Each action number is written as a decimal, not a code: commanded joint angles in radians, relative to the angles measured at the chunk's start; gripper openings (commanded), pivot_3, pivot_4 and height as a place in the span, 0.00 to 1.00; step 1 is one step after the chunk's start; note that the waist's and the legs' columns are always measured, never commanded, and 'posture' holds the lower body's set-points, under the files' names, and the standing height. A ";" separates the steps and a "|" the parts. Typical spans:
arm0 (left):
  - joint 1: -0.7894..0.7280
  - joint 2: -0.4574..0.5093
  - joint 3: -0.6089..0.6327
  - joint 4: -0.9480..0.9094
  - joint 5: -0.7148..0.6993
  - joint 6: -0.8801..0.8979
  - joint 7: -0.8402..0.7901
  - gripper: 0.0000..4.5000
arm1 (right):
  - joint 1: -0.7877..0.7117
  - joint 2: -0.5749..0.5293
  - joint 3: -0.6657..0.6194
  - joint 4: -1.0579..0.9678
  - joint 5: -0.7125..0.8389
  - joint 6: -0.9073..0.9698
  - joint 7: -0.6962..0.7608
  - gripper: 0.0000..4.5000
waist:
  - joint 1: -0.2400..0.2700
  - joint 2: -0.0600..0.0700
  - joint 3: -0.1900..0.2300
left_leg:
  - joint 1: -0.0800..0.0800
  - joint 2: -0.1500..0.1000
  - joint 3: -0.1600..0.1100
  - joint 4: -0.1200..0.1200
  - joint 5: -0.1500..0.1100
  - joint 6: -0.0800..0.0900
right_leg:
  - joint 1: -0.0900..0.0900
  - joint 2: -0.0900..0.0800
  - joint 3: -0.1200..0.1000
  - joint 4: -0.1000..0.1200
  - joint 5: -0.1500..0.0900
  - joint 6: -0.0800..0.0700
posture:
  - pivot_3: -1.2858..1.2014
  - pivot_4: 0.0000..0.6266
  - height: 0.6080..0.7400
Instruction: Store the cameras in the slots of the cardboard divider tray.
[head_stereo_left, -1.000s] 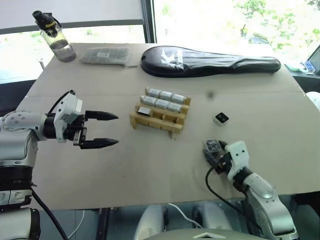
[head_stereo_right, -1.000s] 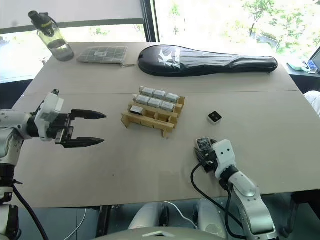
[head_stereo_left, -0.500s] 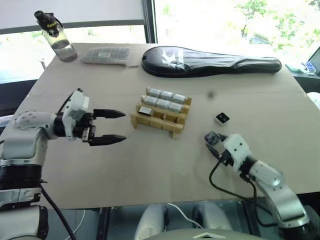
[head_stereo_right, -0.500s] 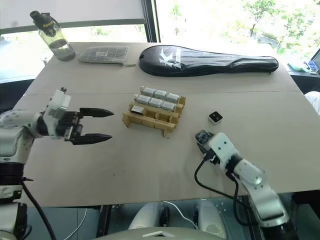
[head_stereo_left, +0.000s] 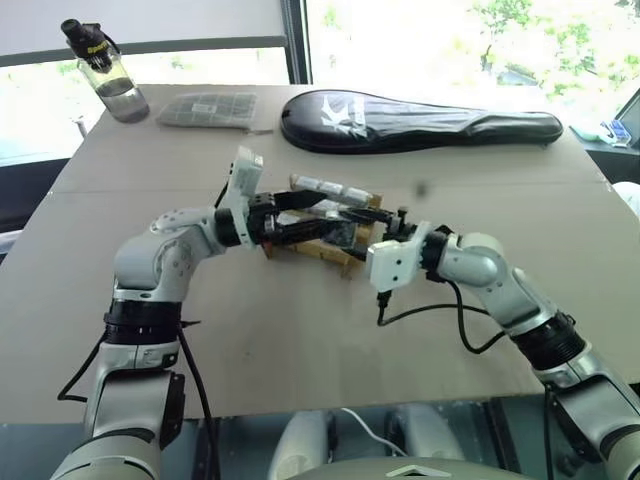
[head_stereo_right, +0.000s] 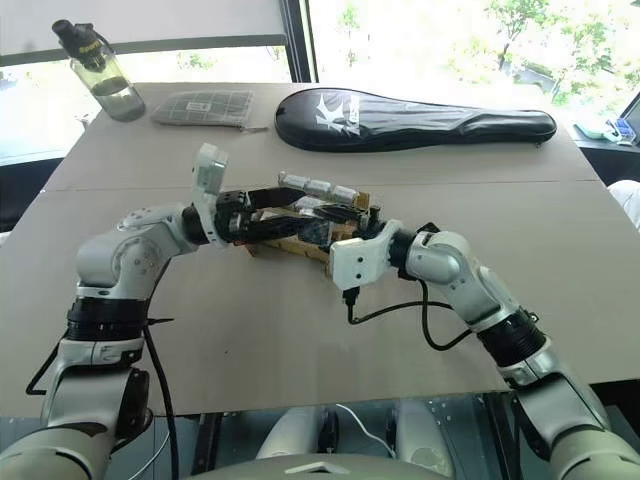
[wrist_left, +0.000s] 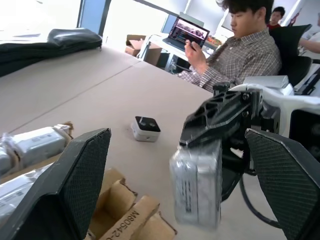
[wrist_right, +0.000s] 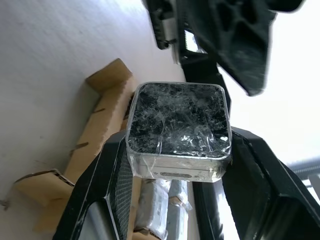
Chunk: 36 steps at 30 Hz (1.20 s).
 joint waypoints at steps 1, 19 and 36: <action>-0.016 0.029 0.024 -0.026 -0.033 0.022 -0.027 1.00 | -0.019 0.008 -0.023 -0.005 -0.004 -0.060 -0.024 0.43 | -0.003 0.000 0.000 | 0.000 0.000 0.000 0.000 0.000 0.000 | 0.000 0.000 0.000 0.000 0.000 0.000 | 0.52 0.24 1.00; -0.051 0.147 -0.082 0.027 0.007 0.038 -0.225 1.00 | -0.017 0.026 -0.018 0.005 -0.036 -0.091 -0.018 0.43 | -0.012 0.000 0.000 | 0.001 0.000 0.000 0.000 0.001 -0.001 | 0.000 0.000 0.000 0.000 0.000 0.000 | 0.52 0.24 1.00; -0.142 0.209 -0.196 0.119 0.130 -0.046 -0.436 1.00 | -0.045 0.001 0.017 0.055 -0.119 -0.196 0.007 0.43 | -0.012 0.001 0.001 | 0.000 0.000 0.000 0.000 0.001 -0.001 | 0.000 0.000 0.000 0.000 0.000 0.000 | 0.52 0.24 1.00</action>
